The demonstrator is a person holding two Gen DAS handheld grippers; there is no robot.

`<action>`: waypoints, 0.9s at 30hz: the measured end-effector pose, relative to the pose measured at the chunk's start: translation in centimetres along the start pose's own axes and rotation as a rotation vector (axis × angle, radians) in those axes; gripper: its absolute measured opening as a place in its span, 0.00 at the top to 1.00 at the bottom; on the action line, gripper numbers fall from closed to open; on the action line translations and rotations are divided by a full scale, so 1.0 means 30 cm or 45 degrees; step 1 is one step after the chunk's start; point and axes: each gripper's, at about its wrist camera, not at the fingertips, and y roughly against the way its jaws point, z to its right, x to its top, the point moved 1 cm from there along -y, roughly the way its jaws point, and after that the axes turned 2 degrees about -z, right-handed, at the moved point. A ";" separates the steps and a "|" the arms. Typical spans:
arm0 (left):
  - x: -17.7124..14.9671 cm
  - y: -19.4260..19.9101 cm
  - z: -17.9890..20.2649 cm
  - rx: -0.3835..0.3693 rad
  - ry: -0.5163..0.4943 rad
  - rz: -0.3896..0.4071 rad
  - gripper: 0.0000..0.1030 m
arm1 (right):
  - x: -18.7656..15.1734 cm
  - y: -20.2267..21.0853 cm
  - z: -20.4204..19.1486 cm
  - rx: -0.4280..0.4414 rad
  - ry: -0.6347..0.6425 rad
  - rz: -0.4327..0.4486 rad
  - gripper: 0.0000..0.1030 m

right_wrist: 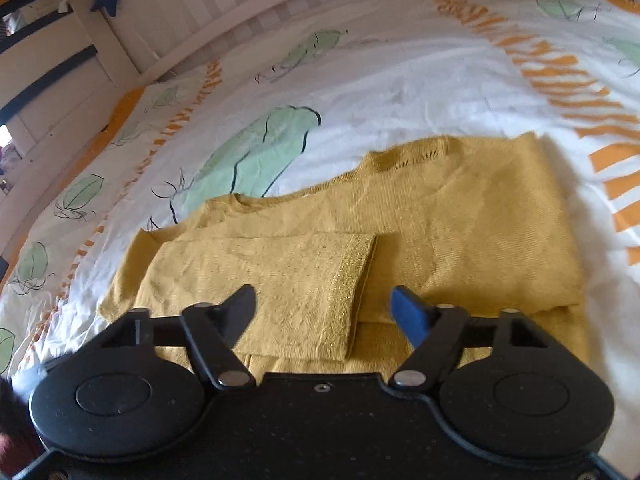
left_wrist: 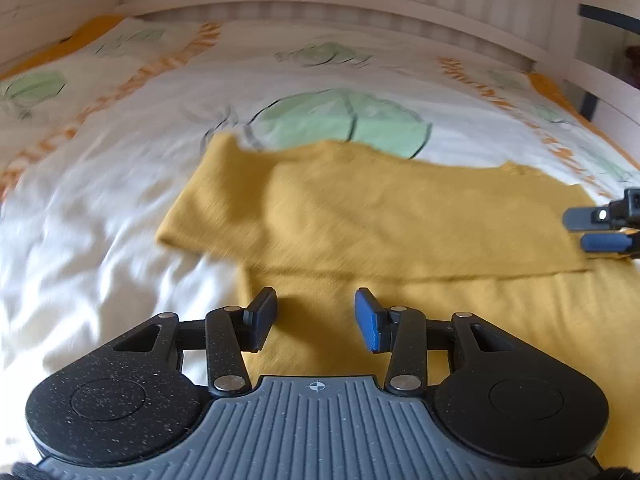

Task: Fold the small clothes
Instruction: 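Grasp the sweater side edge with the right tool, fold it inward, release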

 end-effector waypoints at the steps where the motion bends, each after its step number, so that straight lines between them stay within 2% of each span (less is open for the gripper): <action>1: -0.015 -0.001 -0.010 -0.012 0.012 0.019 0.59 | 0.004 -0.015 0.002 -0.004 -0.002 -0.010 0.28; 3: -0.032 -0.001 -0.015 -0.024 0.024 0.053 0.58 | 0.008 -0.033 0.002 -0.024 0.008 -0.020 0.29; 5: -0.031 -0.005 -0.010 -0.017 0.014 0.049 0.56 | 0.012 -0.044 -0.002 -0.041 0.012 -0.024 0.35; 6: -0.028 -0.008 -0.004 -0.013 0.005 0.046 0.55 | 0.016 -0.045 -0.005 -0.048 0.015 -0.021 0.45; 7: -0.026 -0.009 -0.001 -0.010 0.001 0.045 0.55 | 0.021 -0.047 -0.008 -0.046 0.014 -0.026 0.63; 9: -0.029 -0.007 0.001 -0.008 -0.001 0.048 0.55 | 0.034 -0.054 -0.013 -0.007 -0.020 -0.057 0.84; 11: -0.033 -0.008 -0.001 -0.011 0.003 0.050 0.55 | 0.048 -0.050 -0.038 0.011 -0.028 -0.074 0.85; 15: -0.041 -0.015 -0.010 -0.020 0.013 0.050 0.55 | 0.123 0.009 -0.176 0.107 0.122 -0.037 0.87; 18: -0.041 -0.015 -0.009 -0.021 0.014 0.050 0.55 | 0.208 0.124 -0.264 0.248 0.180 0.064 0.87; 20: -0.042 -0.015 -0.009 -0.023 0.017 0.051 0.55 | 0.264 0.224 -0.281 0.295 0.199 0.154 0.87; 22: -0.043 -0.015 -0.009 -0.023 0.018 0.052 0.55 | 0.306 0.306 -0.253 0.269 0.201 0.234 0.87; 24: -0.043 -0.015 -0.007 -0.021 0.017 0.053 0.54 | 0.328 0.337 -0.188 0.167 0.189 0.266 0.87; 27: -0.044 -0.016 -0.004 -0.016 0.012 0.054 0.54 | 0.321 0.279 -0.055 0.010 0.126 0.181 0.87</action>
